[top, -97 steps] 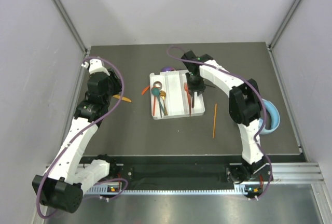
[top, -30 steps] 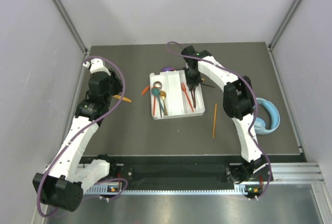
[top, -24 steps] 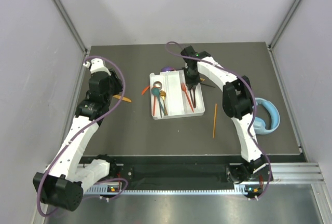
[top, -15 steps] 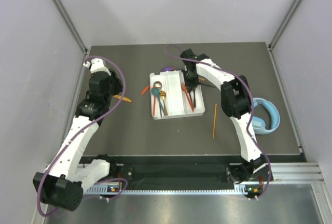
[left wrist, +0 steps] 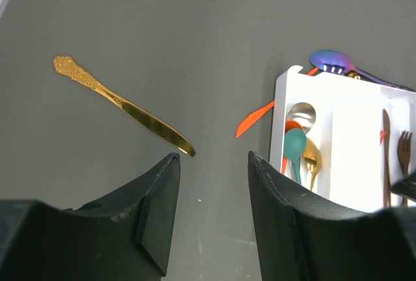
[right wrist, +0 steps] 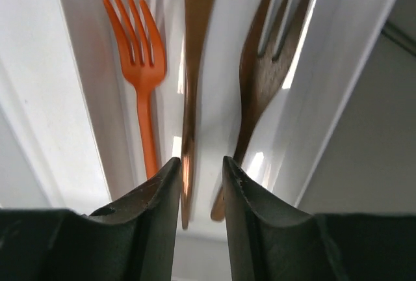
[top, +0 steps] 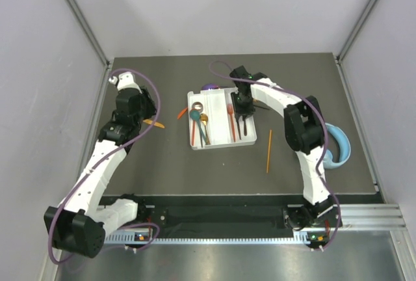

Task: Sort the eating utensils into containers
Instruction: Place the fork in the storage box, then move the container to the center of the board.

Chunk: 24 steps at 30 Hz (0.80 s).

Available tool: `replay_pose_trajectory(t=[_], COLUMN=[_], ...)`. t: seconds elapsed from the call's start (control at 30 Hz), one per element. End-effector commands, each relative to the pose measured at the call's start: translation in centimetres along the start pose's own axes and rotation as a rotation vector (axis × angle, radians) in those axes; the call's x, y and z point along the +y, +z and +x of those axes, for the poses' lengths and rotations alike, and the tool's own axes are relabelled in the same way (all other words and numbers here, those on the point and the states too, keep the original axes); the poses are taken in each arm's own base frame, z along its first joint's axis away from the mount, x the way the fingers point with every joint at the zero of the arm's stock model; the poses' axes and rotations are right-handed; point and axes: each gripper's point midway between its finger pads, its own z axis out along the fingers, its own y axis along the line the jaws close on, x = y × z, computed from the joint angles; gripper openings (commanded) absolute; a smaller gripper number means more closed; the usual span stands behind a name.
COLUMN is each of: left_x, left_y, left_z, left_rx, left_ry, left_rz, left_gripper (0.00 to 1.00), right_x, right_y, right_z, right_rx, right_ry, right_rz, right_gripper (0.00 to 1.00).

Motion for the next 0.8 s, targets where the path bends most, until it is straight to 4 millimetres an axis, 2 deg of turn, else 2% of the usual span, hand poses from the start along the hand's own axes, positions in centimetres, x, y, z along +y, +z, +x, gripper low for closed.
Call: replay_pose_trajectory(t=[0.0, 0.03, 0.07, 0.1, 0.13, 0.17, 0.2, 0.23, 0.27, 0.3, 0.33, 0.37, 0.4, 0.43, 0.47, 0.5, 0.53, 0.57, 0.6, 0.63, 0.67, 0.7, 0.77], left_x=[0.0, 0.2, 0.7, 0.9, 0.9, 1.2, 0.8, 0.6, 0.9, 0.7, 0.8, 0.7, 1.1, 1.3, 1.3, 1.5, 1.5, 1.6, 1.8, 2.0, 2.1, 2.1, 2.5], left_y=[1.2, 1.4, 2.1, 2.5, 2.8, 3.6, 3.9, 4.2, 4.7, 4.9, 5.0, 5.0, 4.9, 4.8, 4.4, 4.3, 4.1, 3.8, 3.7, 3.8, 3.8, 3.8, 3.9], left_z=[-0.1, 0.0, 0.6, 0.9, 0.8, 1.8, 1.1, 1.2, 1.9, 1.3, 1.5, 1.1, 1.5, 1.5, 1.1, 1.5, 1.5, 1.3, 1.6, 1.7, 1.8, 1.7, 2.2], left_rx=[-0.012, -0.009, 0.007, 0.018, 0.025, 0.067, 0.066, 0.082, 0.116, 0.107, 0.113, 0.094, 0.096, 0.084, 0.061, 0.058, 0.052, 0.037, 0.038, 0.037, 0.041, 0.042, 0.061], left_ry=[0.008, 0.008, 0.012, 0.014, 0.018, 0.029, 0.024, 0.026, 0.039, 0.037, 0.043, 0.044, 0.058, 0.059, 0.055, 0.055, 0.056, 0.048, 0.051, 0.050, 0.056, 0.059, 0.071], left_rz=[-0.021, -0.035, -0.064, -0.079, -0.089, -0.110, -0.109, -0.112, -0.132, -0.132, -0.132, -0.128, -0.134, -0.135, -0.127, -0.122, -0.118, -0.116, -0.120, -0.126, -0.130, -0.135, -0.156], left_gripper=[0.52, 0.52, 0.52, 0.52, 0.52, 0.52, 0.51, 0.51, 0.50, 0.49, 0.48, 0.48, 0.47, 0.48, 0.48, 0.49, 0.49, 0.50, 0.50, 0.50, 0.50, 0.50, 0.49], right_x=[0.9, 0.9, 1.4, 1.5, 1.7, 1.1, 0.6, -0.7, -1.7, -2.4, -4.1, -5.2, -6.2, -8.1, -8.7, -9.2, -10.3, -10.4, -11.0, -10.6, -10.6, -10.7, -10.8], right_y=[-8.1, -9.2, -9.8, -12.5, -13.6, -13.8, -15.9, -16.4, -15.3, -15.3, -14.7, -12.7, -11.8, -10.9, -10.5, -8.1, -7.4, -7.6, -5.6, -5.9, -5.5, -3.9, -2.6], right_z=[-2.3, -2.5, -1.6, -2.0, -2.0, -1.2, -1.1, -1.5, -0.3, -0.1, -0.3, 0.3, 0.1, -0.5, -1.4, -1.4, -1.9, -3.7, -3.9, -5.7, -6.3, -6.5, -7.9], right_rx=[-0.205, -0.236, -0.232, -0.294, -0.327, -0.332, -0.393, -0.435, -0.415, -0.429, -0.436, -0.394, -0.379, -0.378, -0.377, -0.318, -0.301, -0.330, -0.296, -0.330, -0.331, -0.306, -0.309], right_ry=[0.013, 0.014, 0.005, -0.005, -0.015, -0.014, -0.011, 0.013, 0.015, 0.018, 0.036, 0.018, 0.016, 0.039, 0.021, 0.007, 0.013, 0.010, 0.016, 0.024, 0.029, 0.023, 0.022], right_rz=[-0.071, -0.084, -0.121, -0.149, -0.168, -0.155, -0.148, -0.115, -0.092, -0.083, -0.051, -0.021, 0.001, 0.056, 0.072, 0.089, 0.133, 0.145, 0.163, 0.147, 0.141, 0.148, 0.152], right_gripper=[0.33, 0.33, 0.33, 0.33, 0.33, 0.34, 0.38, 0.49, 0.52, 0.53, 0.53, 0.53, 0.53, 0.53, 0.53, 0.52, 0.51, 0.51, 0.51, 0.51, 0.52, 0.52, 0.51])
